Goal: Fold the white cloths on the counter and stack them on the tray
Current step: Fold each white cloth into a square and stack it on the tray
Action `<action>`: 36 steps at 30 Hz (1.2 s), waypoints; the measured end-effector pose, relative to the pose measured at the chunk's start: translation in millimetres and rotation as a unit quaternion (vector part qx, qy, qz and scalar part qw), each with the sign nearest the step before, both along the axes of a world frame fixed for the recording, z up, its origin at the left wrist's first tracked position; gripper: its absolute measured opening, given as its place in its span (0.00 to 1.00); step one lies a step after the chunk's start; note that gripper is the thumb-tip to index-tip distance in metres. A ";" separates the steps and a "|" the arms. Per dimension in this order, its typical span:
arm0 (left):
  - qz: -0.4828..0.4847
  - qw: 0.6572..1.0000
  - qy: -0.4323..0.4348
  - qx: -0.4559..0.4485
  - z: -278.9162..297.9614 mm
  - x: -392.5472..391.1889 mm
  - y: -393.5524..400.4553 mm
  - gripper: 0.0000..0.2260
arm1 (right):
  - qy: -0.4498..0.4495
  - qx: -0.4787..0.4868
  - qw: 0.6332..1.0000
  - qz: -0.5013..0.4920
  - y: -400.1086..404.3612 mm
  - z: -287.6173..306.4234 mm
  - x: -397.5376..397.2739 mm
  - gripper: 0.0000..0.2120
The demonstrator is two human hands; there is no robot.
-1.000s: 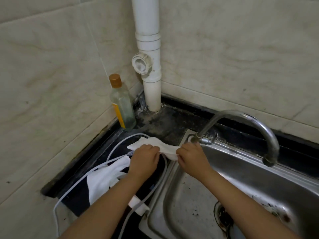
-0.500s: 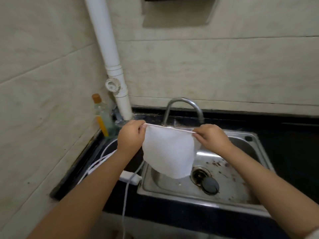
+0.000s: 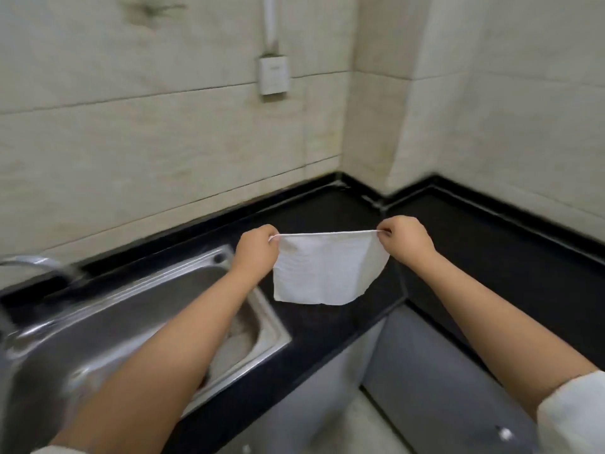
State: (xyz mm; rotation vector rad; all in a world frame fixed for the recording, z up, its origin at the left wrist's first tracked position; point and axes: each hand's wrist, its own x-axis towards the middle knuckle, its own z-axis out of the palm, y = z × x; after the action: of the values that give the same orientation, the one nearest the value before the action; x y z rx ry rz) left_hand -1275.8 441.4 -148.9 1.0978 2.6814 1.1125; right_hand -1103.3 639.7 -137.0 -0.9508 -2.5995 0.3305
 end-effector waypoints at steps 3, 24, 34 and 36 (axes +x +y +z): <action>-0.093 0.995 0.019 0.016 3.5 46.7 116.0 0.09 | 0.058 0.018 0.993 -0.105 84.2 7.8 72.3 0.13; -0.587 0.633 0.015 -0.505 -128.5 190.1 365.6 0.09 | -0.229 -0.358 0.899 -0.101 161.6 -151.6 321.9 0.09; -0.538 0.790 0.036 -0.292 -149.7 198.4 444.5 0.12 | -0.065 -0.300 0.873 -0.380 224.6 -169.8 317.1 0.07; -0.527 0.803 0.034 -0.276 -165.6 203.4 452.5 0.12 | -0.068 -0.270 0.866 -0.415 227.0 -181.6 316.1 0.08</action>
State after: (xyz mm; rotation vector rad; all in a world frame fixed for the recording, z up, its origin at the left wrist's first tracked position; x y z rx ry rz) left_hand -1072.4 893.9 -314.5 2.0095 1.6326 0.0742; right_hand -787.3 866.6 -318.6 -2.2180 -1.9383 0.7716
